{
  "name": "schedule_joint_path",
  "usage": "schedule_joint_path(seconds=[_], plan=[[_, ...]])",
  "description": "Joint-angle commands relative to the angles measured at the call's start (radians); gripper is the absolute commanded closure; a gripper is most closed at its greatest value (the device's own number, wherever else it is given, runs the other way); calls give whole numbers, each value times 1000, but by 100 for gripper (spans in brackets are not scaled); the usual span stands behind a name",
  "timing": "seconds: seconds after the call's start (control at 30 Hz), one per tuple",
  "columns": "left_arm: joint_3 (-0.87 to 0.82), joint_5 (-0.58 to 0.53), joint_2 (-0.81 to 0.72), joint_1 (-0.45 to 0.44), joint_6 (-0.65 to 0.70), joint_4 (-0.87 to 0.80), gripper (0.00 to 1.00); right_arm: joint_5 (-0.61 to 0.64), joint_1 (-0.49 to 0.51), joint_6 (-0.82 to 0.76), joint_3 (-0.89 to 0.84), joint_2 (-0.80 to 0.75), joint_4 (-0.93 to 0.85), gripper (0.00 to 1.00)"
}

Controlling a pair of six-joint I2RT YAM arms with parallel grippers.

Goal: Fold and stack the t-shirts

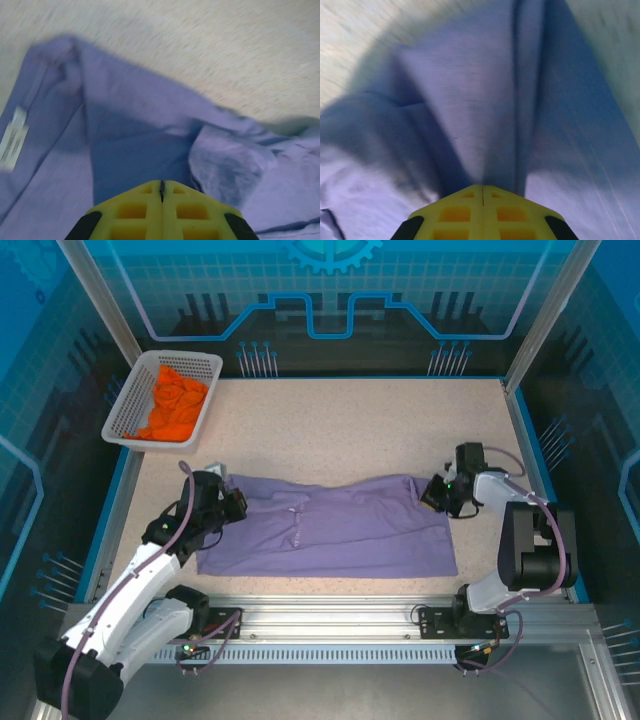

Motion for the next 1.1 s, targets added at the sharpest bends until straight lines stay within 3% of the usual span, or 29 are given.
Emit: schedule_joint_path(seconds=[0.0, 0.17, 0.27, 0.37, 0.53, 0.6, 0.73, 1.07], plan=[[-63, -49, -41, 5, -185, -167, 100, 10, -1, 68, -77, -72, -3, 97], [-92, -131, -78, 12, -262, -240, 100, 77, -49, 131, -151, -144, -33, 94], [-121, -123, -77, 35, -278, -220, 100, 121, -82, 164, -183, -182, -55, 83], [-140, -113, -67, 53, -273, -186, 100, 134, -119, 172, -194, -200, -72, 83], [-174, -115, -60, 71, -253, -159, 100, 103, -212, 164, -211, -219, -83, 79], [-188, -110, -64, 80, -237, -147, 100, 57, -230, 158, -207, -234, -63, 71], [-206, -98, -63, 93, -203, -111, 100, -43, -214, 144, -157, -225, -23, 60], [-201, -93, -49, 102, -200, -102, 100, 44, -39, 137, 0, -222, -55, 47]])
